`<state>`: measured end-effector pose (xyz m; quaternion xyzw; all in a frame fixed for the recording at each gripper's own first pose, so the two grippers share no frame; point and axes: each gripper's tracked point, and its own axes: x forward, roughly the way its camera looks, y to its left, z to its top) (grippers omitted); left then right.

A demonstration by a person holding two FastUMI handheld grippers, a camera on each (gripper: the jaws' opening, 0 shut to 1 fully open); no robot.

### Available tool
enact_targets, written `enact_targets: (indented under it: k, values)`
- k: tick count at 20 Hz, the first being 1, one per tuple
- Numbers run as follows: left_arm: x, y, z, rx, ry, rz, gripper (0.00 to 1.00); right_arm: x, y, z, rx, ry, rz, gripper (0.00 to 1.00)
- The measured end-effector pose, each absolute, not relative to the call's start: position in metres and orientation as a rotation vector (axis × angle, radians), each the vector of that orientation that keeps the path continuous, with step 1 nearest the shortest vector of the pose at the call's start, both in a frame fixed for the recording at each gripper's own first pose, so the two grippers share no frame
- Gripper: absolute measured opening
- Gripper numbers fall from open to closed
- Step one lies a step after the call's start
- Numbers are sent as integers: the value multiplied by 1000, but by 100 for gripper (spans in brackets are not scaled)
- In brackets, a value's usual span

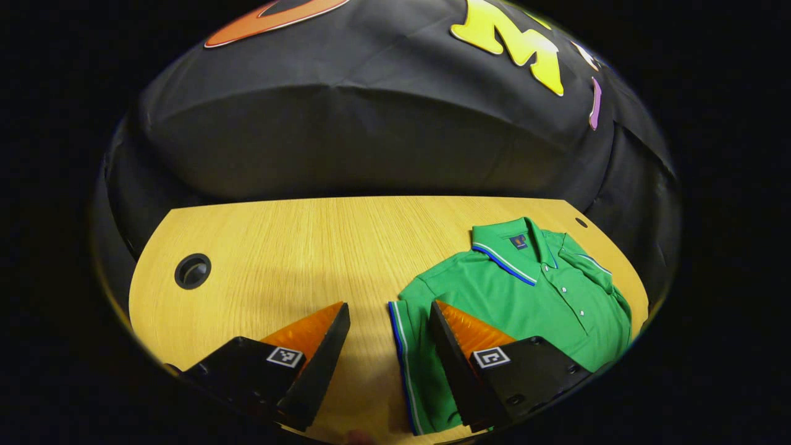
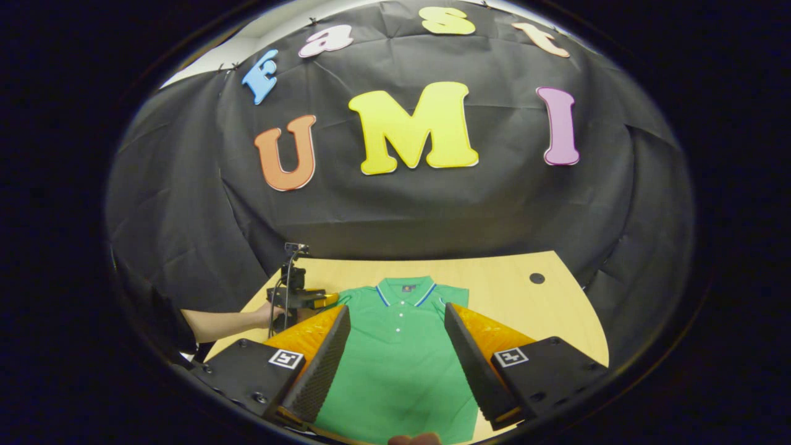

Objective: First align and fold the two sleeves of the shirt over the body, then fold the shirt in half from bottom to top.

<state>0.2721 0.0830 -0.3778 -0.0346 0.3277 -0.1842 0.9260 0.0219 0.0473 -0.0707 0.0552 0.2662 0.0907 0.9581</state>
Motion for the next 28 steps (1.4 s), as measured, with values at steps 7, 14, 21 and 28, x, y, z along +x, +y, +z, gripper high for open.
enact_targets:
  k: [7,14,21,28]
  values:
    - [267,85,-387,72,718,-354,72,16,40,-81,153,529,169,98]
    - [258,72,-387,147,682,-331,37,21,19,-96,223,547,114,98]
    - [253,54,-379,116,674,-380,6,22,3,-105,267,554,82,92]
    - [254,47,-361,116,674,-359,3,22,-9,-106,308,542,84,92]
